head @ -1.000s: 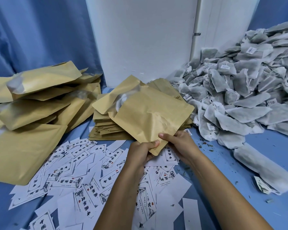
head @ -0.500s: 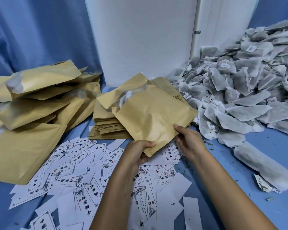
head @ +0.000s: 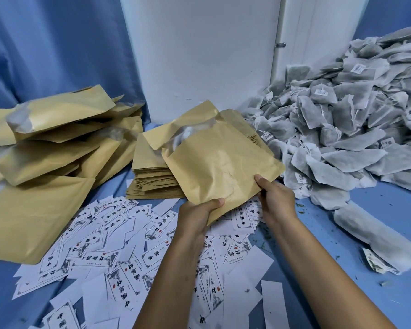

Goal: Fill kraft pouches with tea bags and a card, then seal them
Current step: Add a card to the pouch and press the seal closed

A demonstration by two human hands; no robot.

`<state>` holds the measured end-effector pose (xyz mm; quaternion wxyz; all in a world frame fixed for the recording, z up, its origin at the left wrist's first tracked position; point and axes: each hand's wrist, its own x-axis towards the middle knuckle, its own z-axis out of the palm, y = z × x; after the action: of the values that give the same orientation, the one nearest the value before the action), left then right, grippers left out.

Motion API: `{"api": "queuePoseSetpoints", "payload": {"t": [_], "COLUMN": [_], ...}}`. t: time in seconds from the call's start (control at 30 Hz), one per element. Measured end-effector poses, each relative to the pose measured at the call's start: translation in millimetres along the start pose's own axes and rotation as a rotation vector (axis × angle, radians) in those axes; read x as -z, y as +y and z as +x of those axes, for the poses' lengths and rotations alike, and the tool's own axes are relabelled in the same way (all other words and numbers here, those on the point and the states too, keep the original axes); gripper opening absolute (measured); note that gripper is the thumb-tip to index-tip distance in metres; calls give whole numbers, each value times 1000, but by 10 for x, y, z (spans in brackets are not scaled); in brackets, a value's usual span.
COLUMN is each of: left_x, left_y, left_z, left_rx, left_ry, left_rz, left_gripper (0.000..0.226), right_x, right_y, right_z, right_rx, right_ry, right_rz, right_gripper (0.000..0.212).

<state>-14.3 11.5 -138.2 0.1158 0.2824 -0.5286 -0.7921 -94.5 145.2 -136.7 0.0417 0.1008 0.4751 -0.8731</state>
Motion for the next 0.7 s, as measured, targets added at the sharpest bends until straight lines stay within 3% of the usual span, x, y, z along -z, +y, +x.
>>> {"api": "queuePoseSetpoints", "payload": {"t": [0.1, 0.23, 0.37, 0.53, 0.7], "left_x": [-4, 19, 6, -6, -13], "left_y": [-2, 13, 5, 2, 3], "left_z": [9, 18, -3, -7, -23], "left_rx": [-6, -30, -31, -52, -71], "left_ry": [5, 24, 20, 24, 31], "left_rz": [10, 1, -5, 0, 26], "left_gripper": [33, 34, 34, 32, 29], "right_x": [4, -9, -4, -32, -56], "right_y": [0, 48, 60, 97, 105], "right_z": [2, -2, -22, -90, -120], "right_rx": [13, -77, -23, -88, -61], "right_ry": [-20, -180, -117, -248, -236], "right_rz": [-32, -78, -200, -257, -260], "right_gripper": [4, 9, 11, 11, 20]}}
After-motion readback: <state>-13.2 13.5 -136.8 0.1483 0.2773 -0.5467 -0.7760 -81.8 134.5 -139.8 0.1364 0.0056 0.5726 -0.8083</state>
